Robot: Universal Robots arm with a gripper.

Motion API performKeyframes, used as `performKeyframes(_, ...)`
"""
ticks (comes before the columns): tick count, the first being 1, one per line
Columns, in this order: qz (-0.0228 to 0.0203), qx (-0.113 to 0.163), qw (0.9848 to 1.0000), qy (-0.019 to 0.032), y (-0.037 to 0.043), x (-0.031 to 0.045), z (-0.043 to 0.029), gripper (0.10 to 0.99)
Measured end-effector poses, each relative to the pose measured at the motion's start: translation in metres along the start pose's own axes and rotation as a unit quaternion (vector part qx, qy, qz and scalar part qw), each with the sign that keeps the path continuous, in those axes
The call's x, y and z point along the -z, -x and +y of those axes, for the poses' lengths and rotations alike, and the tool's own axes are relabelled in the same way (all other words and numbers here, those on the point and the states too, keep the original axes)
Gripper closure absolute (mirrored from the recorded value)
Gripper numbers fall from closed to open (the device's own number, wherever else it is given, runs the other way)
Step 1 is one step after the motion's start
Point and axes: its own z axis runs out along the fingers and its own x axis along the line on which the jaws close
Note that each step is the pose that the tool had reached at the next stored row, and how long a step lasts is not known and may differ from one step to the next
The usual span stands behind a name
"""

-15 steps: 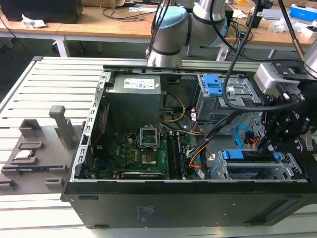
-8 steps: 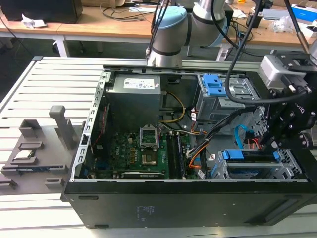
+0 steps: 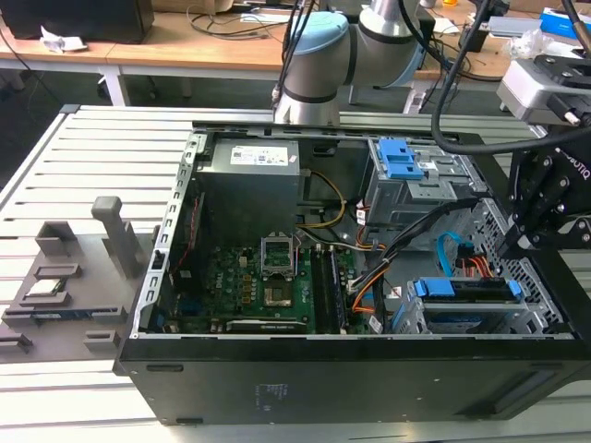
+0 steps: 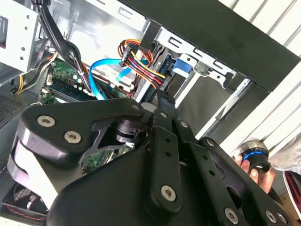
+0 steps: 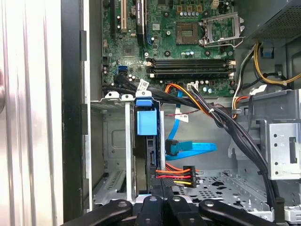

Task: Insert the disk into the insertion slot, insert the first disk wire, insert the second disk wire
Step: 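Insert the first disk wire, then insert the second disk wire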

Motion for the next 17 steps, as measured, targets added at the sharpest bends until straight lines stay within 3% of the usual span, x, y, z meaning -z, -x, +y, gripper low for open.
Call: performKeyframes(17,-0.0007,0.0,1.0,0.0,0.0,0.0,0.0,0.973)
